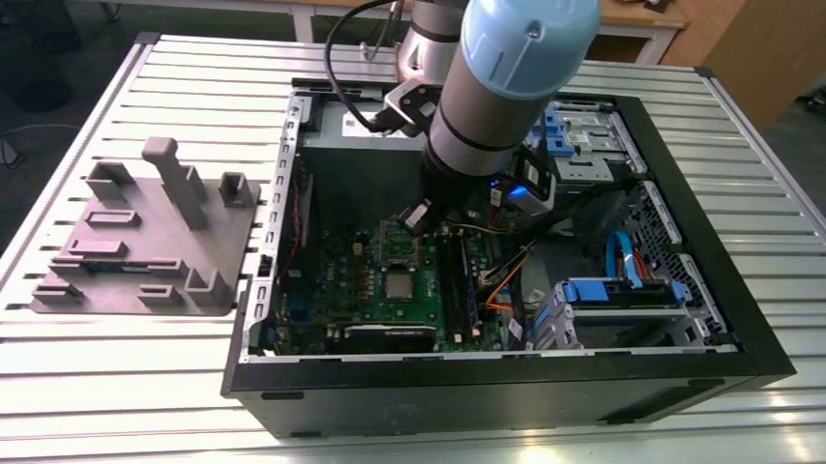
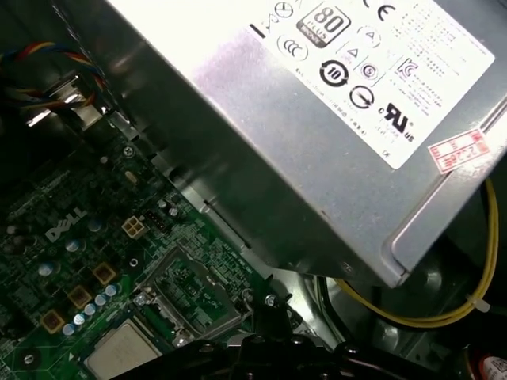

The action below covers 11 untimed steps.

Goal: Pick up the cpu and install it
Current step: 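Close the cpu cover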

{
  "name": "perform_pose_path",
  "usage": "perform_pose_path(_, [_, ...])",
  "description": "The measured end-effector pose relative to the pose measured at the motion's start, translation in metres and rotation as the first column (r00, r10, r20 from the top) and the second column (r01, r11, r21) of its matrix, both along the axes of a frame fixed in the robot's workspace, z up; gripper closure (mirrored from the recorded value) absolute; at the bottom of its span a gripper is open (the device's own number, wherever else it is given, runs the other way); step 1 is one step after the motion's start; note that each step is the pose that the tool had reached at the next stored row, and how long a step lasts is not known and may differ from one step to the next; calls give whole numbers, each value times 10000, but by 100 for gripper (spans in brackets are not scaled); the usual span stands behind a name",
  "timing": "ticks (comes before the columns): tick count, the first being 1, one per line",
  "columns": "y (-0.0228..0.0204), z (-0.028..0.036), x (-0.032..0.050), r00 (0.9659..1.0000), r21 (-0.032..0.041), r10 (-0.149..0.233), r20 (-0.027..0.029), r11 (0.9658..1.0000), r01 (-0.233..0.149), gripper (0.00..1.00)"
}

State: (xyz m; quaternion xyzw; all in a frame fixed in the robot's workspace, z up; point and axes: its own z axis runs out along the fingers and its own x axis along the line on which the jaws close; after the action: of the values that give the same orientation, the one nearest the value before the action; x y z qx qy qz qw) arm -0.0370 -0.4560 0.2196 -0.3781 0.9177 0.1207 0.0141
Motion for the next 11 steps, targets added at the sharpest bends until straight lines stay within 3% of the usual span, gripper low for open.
perform_pose_path(6, [1, 48, -2, 10000, -74, 10, 2, 10000, -10, 90])
perform_pose_path(10, [0, 61, -4, 10000, -277, 49, 0, 9996, -49, 90])
perform_pose_path(11, [-1, 70, -4, 10000, -295, 53, -2, 9996, -53, 90])
